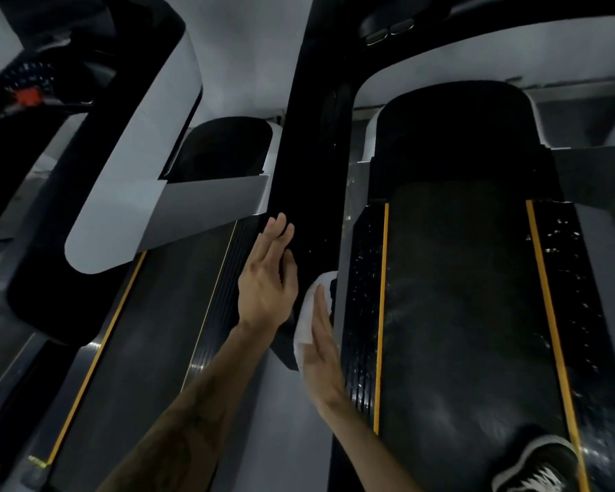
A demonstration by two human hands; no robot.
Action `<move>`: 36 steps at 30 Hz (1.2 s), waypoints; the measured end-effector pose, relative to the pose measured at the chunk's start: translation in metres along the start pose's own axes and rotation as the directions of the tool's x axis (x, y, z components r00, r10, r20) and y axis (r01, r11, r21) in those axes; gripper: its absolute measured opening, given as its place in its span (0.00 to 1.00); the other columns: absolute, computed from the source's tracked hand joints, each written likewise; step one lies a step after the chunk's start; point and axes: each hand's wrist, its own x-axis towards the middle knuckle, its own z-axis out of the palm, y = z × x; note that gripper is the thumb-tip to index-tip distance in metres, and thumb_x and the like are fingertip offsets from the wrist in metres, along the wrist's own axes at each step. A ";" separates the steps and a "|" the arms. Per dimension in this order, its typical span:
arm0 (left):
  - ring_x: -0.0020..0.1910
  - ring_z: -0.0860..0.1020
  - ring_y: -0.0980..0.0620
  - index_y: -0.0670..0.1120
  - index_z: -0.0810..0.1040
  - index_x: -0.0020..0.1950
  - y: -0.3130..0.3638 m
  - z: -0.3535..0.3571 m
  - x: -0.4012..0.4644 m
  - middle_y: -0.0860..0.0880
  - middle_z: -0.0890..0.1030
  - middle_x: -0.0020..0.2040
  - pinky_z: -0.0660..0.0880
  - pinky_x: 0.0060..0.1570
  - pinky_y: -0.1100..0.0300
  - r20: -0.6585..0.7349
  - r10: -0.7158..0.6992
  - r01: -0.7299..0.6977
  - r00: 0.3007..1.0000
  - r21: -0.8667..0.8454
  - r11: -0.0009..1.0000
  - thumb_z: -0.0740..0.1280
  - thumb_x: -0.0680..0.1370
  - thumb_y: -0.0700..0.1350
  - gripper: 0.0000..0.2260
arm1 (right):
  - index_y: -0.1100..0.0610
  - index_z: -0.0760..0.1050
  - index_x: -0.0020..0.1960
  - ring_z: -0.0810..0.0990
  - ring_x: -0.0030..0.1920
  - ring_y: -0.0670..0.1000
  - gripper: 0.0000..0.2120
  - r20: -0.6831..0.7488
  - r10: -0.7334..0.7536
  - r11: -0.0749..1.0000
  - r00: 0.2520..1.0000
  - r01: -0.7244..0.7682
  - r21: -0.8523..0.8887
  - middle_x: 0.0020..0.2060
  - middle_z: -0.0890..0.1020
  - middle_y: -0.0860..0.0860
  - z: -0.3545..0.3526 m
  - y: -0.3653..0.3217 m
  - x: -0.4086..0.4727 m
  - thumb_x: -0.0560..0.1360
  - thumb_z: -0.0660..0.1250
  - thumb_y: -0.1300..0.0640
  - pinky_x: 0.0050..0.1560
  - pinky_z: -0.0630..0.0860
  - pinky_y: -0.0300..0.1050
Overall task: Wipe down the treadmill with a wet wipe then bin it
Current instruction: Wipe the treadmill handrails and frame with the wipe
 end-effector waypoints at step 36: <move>0.79 0.66 0.48 0.41 0.75 0.74 0.000 0.003 -0.002 0.46 0.70 0.78 0.74 0.69 0.43 -0.024 0.042 -0.040 0.999 0.092 0.995 0.58 0.78 0.38 0.24 | 0.57 0.46 0.83 0.48 0.83 0.54 0.40 -0.212 0.009 1.000 0.977 -0.009 -0.002 0.84 0.49 0.46 0.023 0.065 -0.022 0.82 0.44 0.30 0.79 0.51 0.69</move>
